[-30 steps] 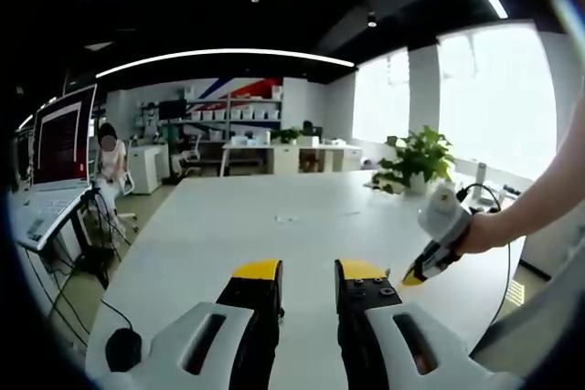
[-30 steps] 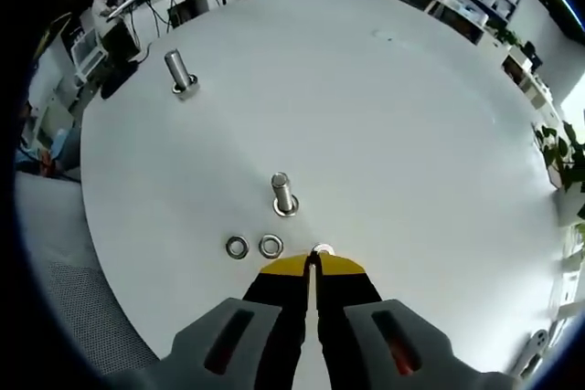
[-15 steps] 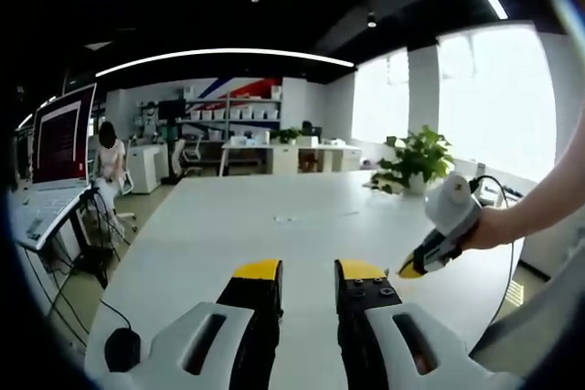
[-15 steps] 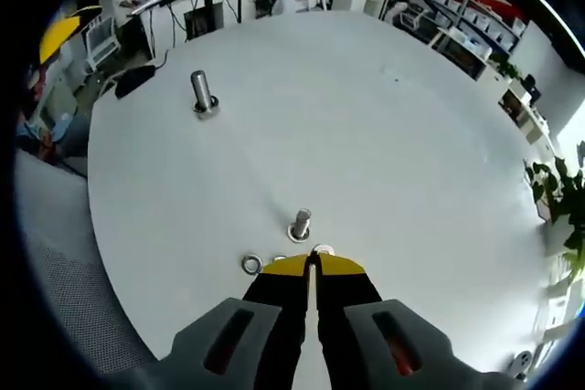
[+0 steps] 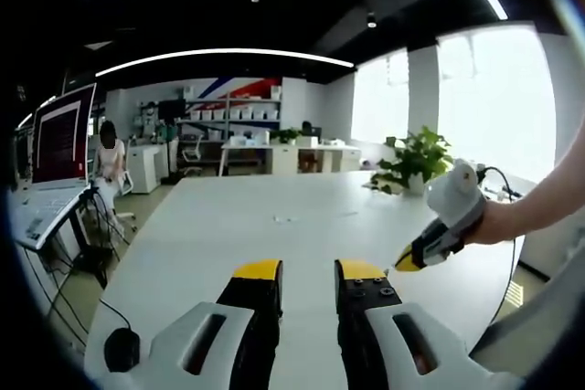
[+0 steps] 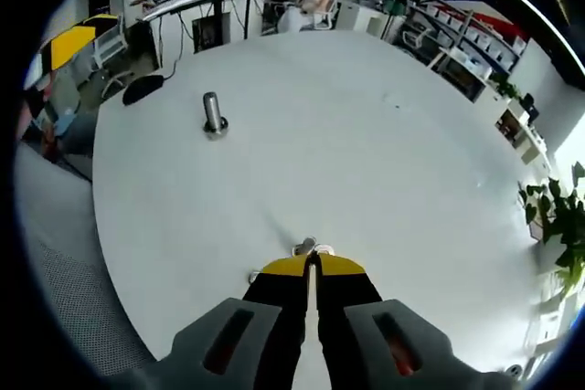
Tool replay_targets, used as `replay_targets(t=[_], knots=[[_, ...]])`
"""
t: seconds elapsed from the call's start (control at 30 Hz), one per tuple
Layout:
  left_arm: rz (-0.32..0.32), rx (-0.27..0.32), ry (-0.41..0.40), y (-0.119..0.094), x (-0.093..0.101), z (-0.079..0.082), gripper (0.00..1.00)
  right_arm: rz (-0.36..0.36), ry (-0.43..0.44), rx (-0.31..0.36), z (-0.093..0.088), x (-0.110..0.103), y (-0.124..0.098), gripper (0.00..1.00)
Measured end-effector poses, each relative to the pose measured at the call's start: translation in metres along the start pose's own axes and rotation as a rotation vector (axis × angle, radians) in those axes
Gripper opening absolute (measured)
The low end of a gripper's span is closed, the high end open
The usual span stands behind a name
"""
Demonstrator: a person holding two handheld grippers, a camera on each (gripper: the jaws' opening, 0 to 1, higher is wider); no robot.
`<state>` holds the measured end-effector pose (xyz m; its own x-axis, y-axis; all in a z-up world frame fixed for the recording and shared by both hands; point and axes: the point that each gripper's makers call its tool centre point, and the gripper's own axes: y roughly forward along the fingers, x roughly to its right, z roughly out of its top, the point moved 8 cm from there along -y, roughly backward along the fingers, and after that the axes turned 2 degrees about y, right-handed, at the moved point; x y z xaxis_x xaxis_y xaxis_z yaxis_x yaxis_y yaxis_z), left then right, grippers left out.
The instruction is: Place the washer onto the threaded stud by aligning its center hole with the stud, sliding it down to the base, and recovering from edge contact or off-axis alignment until the washer reaches the visible bottom stop.
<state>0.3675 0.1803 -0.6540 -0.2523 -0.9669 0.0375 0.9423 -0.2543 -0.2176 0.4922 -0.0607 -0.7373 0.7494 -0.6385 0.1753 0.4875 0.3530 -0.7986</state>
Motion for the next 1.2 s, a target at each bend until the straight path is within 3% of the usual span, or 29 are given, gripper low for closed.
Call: replay_targets(t=[0.7,1.2], knots=[[0.001,-0.003,-0.01,0.0,-0.001,0.0,0.21,0.019,-0.11,-0.019,0.009,-0.009,0.009,0.04],[0.003,0.0,-0.012,-0.001,-0.001,0.0,0.21,0.016,-0.132,-0.038,0.007,-0.008,0.012,0.04]])
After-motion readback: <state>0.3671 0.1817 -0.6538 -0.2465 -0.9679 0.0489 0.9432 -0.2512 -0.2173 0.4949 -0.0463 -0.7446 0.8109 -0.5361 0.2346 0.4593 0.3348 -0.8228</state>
